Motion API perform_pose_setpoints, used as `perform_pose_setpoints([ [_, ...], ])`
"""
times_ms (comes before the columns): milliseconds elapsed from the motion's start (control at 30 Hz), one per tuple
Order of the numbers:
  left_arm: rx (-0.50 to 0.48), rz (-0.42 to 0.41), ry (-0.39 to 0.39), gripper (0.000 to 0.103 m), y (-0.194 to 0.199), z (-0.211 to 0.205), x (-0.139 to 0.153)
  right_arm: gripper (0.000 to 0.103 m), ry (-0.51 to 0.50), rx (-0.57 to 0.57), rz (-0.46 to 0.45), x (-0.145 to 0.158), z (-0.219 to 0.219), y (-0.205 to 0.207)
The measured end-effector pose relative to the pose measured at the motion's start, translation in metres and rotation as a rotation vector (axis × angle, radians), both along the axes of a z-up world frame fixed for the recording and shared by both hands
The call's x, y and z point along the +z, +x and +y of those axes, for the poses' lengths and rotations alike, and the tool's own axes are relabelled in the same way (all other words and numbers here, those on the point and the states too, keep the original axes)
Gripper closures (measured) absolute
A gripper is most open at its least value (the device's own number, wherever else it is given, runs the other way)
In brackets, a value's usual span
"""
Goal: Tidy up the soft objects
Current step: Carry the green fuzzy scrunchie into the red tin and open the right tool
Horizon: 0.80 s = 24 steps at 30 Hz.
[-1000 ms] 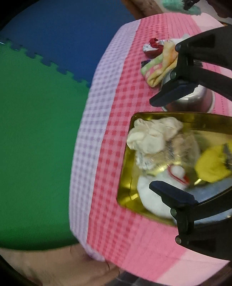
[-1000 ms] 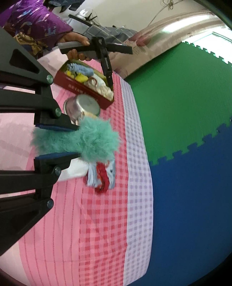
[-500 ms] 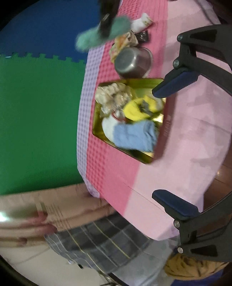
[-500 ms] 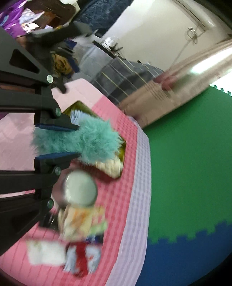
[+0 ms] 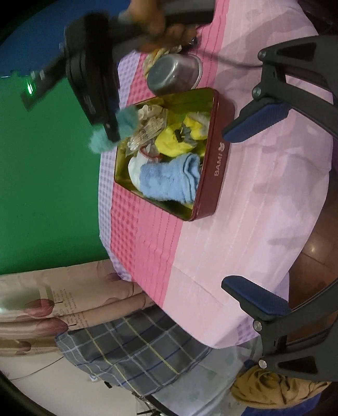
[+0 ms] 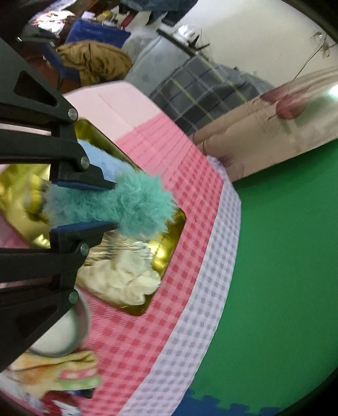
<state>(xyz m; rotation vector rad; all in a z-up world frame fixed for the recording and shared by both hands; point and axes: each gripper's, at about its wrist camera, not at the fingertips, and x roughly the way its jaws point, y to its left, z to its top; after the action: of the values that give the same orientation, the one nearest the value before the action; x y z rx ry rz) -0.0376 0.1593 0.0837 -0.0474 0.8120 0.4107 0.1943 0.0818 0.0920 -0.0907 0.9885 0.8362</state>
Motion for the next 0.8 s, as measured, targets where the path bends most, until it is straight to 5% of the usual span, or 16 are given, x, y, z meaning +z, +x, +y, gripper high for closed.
perform_pose_setpoints([
  [400,0.004,0.034,-0.042,0.002,0.004,0.010,-0.005,0.078,-0.115,-0.022,-0.010,-0.041,0.055,0.038],
  [567,-0.009,0.041,-0.018,0.002,0.006,0.006,-0.006,0.067,-0.087,-0.040,0.029,-0.046,0.057,0.046],
  [633,-0.012,0.048,-0.015,0.002,0.007,0.005,-0.007,0.051,-0.076,-0.053,0.035,-0.044,0.056,0.047],
  [800,-0.001,0.048,-0.007,0.002,0.007,0.007,-0.007,0.050,-0.021,-0.086,0.030,-0.032,0.043,0.044],
])
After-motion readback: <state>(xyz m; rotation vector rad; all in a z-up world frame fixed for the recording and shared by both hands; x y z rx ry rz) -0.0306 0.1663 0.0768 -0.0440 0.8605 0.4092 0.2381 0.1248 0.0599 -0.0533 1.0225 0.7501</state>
